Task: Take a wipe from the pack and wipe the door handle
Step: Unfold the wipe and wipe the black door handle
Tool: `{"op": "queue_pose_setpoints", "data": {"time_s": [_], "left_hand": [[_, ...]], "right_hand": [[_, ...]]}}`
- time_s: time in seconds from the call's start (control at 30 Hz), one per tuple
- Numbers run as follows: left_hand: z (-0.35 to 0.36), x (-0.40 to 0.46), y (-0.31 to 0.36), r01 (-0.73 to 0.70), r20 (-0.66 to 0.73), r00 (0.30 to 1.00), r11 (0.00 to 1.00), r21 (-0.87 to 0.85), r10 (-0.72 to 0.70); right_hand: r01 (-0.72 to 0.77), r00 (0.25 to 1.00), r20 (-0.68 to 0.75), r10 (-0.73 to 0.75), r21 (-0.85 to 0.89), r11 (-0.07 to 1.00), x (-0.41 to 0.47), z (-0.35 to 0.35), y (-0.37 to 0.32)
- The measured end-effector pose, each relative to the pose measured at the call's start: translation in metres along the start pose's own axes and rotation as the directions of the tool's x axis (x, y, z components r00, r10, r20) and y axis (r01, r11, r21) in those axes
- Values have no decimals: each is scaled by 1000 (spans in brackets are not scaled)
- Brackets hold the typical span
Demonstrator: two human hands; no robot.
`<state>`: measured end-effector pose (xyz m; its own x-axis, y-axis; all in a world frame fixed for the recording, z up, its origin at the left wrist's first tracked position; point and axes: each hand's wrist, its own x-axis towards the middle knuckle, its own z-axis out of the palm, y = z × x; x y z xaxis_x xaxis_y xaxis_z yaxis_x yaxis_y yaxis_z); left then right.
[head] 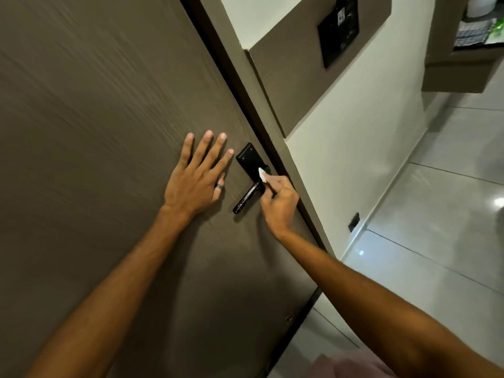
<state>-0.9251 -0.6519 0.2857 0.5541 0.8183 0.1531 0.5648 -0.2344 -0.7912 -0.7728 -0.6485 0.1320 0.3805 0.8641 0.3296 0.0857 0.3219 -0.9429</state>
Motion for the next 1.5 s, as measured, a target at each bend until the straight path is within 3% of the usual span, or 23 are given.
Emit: {"op": "queue_pose_setpoints", "data": {"time_s": [0.13, 0.2, 0.27, 0.3, 0.33, 0.4, 0.5, 0.6, 0.7, 0.8, 0.87, 0.93, 1.07, 1.17, 1.3, 1.37, 1.5], "left_hand": [[0, -1, -2, -8, -24, 1000, 999, -50, 6], [1, -1, -3, -14, -39, 999, 999, -53, 12], [-1, -1, -3, -24, -45, 999, 998, -59, 21], [-1, -1, -3, -29, -44, 999, 998, -50, 27], [0, -3, -3, -32, -44, 999, 999, -36, 31], [1, -4, -3, -33, -42, 999, 999, -7, 33], [1, -4, -3, -28, -42, 999, 1000, 7, 28], [1, -4, -2, -23, -58, 998, 1000, -2, 23], [2, -4, -2, -20, -65, 998, 1000, 8, 20], [2, -3, -3, -20, -72, 997, 1000, 16, 21], [4, -3, -3, -22, -70, 997, 1000, 20, 24], [6, -4, -3, -26, -74, 997, 999, 20, 28], [6, -4, -2, -21, -82, 996, 1000, 13, 22], [6, -4, -2, -14, -87, 996, 1000, -9, 13], [3, -4, -1, -13, -84, 996, 1000, -23, 11], [3, -5, -1, -17, -90, 996, 999, -35, 14], [5, -6, -2, -17, -95, 995, 999, -35, 14]], "right_hand": [[210, 961, 198, -194, -65, 976, -46, 1, -5], [337, 860, 397, -321, 31, 941, -58, -3, -6], [354, 744, 568, -353, 113, 929, -59, -9, -5], [297, 768, 563, -307, 112, 948, -57, -11, -5], [181, 843, 496, -210, 105, 978, -54, -12, -5], [-123, 953, 296, 72, 160, 979, -39, -13, -5], [-361, 927, 205, 315, 252, 898, -8, -12, -4], [-372, 927, 136, 350, 211, 904, 5, -4, -7], [-239, 969, -42, 244, 111, 965, -2, 2, -11], [108, 993, 43, -106, -42, 993, -12, 0, -11], [302, 936, 233, -263, -156, 940, -18, -2, -9], [431, 862, 391, -321, -233, 872, -22, -5, -8], [650, 683, 563, -465, -180, 738, -23, -10, 0], [750, 546, 638, -543, -85, 656, -25, -6, -2], [808, 488, 627, -608, -60, 587, -17, -11, 4], [807, 509, 576, -640, -60, 587, -11, -15, 10], [738, 637, 431, -639, -100, 668, 12, -23, 21]]}}
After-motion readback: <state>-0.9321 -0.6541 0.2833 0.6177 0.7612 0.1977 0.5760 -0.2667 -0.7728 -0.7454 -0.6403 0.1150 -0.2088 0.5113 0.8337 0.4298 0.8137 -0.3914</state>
